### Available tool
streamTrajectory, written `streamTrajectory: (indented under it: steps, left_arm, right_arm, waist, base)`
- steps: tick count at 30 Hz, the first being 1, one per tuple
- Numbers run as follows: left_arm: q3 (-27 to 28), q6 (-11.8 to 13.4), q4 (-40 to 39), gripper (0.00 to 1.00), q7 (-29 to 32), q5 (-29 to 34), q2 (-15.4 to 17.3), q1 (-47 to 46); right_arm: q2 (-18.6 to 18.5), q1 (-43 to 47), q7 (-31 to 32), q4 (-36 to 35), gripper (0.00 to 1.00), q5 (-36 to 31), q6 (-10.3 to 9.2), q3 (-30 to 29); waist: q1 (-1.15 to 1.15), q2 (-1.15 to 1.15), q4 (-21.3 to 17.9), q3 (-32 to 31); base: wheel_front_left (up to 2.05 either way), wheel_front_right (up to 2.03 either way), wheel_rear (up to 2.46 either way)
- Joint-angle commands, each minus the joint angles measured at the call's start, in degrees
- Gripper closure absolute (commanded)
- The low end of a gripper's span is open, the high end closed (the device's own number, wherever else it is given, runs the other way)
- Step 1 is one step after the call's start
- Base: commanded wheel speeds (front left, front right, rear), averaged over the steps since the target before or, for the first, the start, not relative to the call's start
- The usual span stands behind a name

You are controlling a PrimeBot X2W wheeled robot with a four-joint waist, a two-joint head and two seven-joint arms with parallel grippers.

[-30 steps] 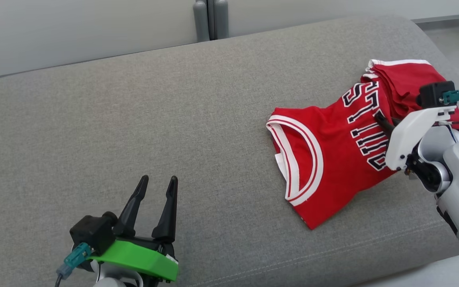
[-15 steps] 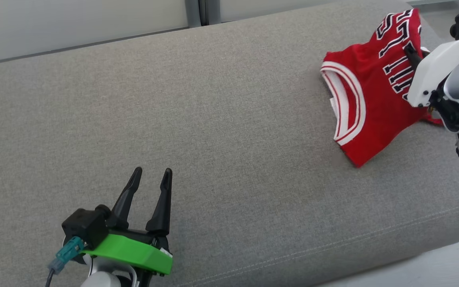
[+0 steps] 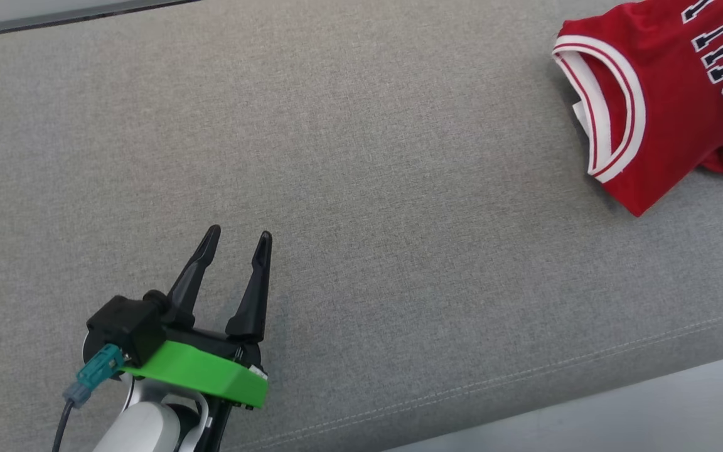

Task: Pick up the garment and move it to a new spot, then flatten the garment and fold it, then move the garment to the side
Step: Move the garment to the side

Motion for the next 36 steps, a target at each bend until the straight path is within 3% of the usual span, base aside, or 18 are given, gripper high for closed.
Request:
streamTrajectory:
  steps: [1, 7, 12, 27, 28, 29, 31, 36]
  left_arm:
    - [-0.08, 0.4, -0.95, 0.0, 0.35, 0.67, 0.76, -1.38]
    - [-0.39, 1.33, -4.5, 0.0, 2.36, 2.19, 2.2, -2.68]
    - [-0.59, 1.93, -6.43, 0.0, 3.78, 3.12, 2.91, -3.54]
    - [-1.95, 3.34, -12.26, 0.0, 8.15, 6.16, 5.59, -5.94]
    - [-2.07, 3.44, -12.55, 0.0, 8.3, 6.26, 5.69, -5.97]
    - [-2.22, 3.53, -12.8, 0.0, 8.67, 6.5, 5.78, -6.03]
    - [-2.45, 3.64, -13.18, 0.0, 9.05, 6.74, 5.86, -6.21]
    - [-2.78, 3.95, -13.81, 0.0, 9.6, 7.07, 6.06, -6.05]
  right_arm:
    - [-1.48, -1.08, 0.45, -0.62, 1.0, 0.36, -0.07, -0.38]
    - [-5.84, -2.49, -0.39, -0.52, 1.0, -1.62, -0.07, -1.03]
    - [-7.28, -2.17, -3.97, 2.7, 1.0, -5.04, -0.08, -1.98]
    - [-5.45, -5.72, -18.26, 21.52, 0.99, -20.07, -0.08, -8.19]
    - [-5.1, -6.28, -18.78, 22.59, 0.68, -20.97, -0.08, -8.74]
    - [-5.03, -6.7, -19.63, 23.56, 0.54, -21.73, -0.08, -9.6]
    - [-4.58, -7.02, -20.8, 25.71, 0.0, -23.31, -0.08, -10.59]
    - [-3.94, -6.6, -23.27, 29.19, 0.0, -25.89, -0.08, -12.79]
  waist:
    - [0.0, 0.0, 0.57, 2.2]
    - [0.0, 0.0, 1.3, 6.15]
    - [0.0, 0.0, 2.25, 8.93]
    - [0.0, 0.0, 5.01, 15.84]
    - [0.0, 0.0, 4.92, 15.98]
    - [0.0, 0.0, 4.81, 16.09]
    - [0.0, 0.0, 4.55, 16.19]
    - [0.0, 0.0, 3.5, 15.82]
  base:
    - [0.0, 0.0, 0.0]
    - [0.0, 0.0, 0.0]
    - [0.0, 0.0, 0.0]
    - [0.0, 0.0, 0.0]
    - [0.0, 0.0, 0.0]
    - [0.0, 0.0, 0.0]
    - [0.0, 0.0, 0.0]
    - [0.0, 0.0, 0.0]
